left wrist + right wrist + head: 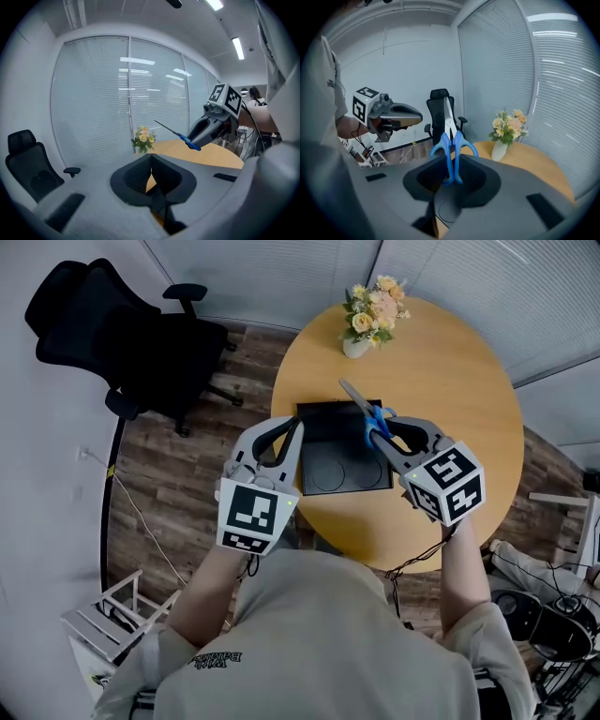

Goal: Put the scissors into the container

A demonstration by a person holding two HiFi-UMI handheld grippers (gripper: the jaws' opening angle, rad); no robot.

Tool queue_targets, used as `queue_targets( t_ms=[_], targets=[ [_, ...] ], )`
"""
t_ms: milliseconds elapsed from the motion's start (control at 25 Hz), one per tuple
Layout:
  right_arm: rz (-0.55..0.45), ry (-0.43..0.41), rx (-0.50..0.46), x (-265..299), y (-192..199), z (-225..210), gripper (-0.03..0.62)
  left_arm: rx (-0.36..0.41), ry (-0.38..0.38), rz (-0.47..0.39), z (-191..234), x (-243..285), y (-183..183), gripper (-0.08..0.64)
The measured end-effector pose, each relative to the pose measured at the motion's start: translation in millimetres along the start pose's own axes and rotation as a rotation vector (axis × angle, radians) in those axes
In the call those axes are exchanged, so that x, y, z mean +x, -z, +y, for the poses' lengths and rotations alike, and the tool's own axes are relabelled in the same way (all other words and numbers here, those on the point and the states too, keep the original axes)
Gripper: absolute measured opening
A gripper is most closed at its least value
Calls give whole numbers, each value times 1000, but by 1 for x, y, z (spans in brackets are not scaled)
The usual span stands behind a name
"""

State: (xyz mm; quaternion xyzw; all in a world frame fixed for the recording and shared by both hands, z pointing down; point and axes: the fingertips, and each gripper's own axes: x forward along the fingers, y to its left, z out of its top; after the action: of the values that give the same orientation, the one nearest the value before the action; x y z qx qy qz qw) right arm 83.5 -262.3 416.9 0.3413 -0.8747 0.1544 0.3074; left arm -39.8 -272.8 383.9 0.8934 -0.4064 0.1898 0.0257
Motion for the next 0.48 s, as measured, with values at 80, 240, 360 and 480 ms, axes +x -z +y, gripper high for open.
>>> queue_targets(
  t_ms=[80,240,360,480],
  targets=[
    [43,-14,-16,9,8,-4,94,-9,-1,20,1,5,10,21],
    [115,-57,-60,28,25,-10,94,-40,-13,50,5,12,28,21],
    [183,-88,-101,42,41,-15,94,-90,-10,72,6,18,43,21],
    [243,-127,-125,59,56,-15,94,-123,-6,98,7,24,60,21]
  ],
)
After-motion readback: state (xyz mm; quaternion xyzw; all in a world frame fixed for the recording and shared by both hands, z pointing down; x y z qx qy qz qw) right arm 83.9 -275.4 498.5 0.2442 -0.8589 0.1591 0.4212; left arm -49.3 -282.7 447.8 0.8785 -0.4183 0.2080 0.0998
